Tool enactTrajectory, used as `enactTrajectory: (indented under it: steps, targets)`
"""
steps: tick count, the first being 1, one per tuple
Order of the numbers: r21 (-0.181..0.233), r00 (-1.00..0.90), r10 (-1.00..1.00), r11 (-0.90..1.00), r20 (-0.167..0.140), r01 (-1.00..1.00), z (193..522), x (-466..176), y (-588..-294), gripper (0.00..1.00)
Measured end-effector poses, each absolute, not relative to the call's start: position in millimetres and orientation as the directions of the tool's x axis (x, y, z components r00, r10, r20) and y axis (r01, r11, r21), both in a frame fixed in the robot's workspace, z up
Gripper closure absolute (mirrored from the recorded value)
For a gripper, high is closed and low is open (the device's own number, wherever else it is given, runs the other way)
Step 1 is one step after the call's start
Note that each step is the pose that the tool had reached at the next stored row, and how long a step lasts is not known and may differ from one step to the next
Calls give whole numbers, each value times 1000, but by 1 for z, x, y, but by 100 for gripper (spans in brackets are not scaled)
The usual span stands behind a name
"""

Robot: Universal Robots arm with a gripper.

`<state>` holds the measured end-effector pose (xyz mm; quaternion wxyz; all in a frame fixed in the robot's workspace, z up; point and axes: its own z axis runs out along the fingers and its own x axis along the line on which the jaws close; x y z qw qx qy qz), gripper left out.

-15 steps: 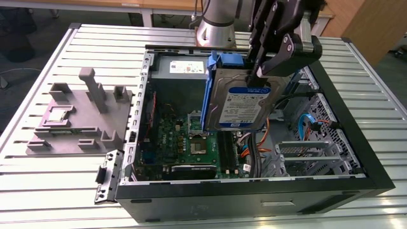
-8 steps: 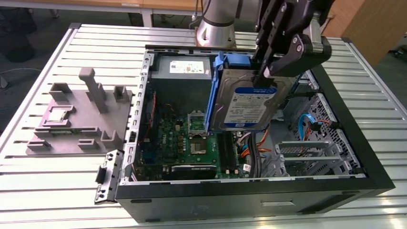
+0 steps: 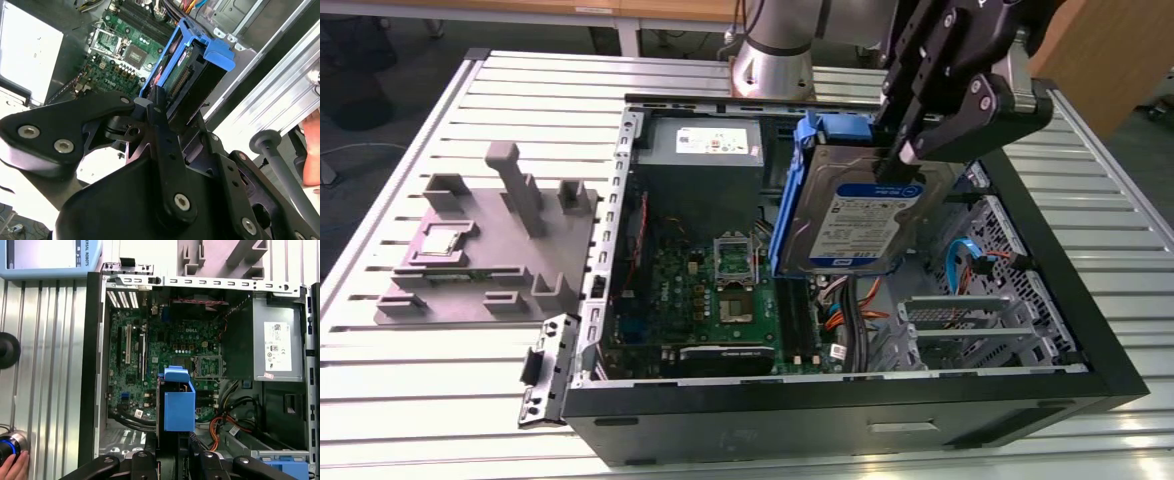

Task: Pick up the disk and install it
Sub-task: 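Pick up the disk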

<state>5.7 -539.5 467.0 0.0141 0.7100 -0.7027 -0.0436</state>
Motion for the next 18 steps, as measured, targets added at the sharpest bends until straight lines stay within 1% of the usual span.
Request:
enactTrajectory:
  steps: [8, 18]
  targets:
    - [81, 9, -999, -12, -42, -997, 467, 6, -542, 65]
    - [81, 9, -999, -12, -42, -997, 467, 6, -555, 65]
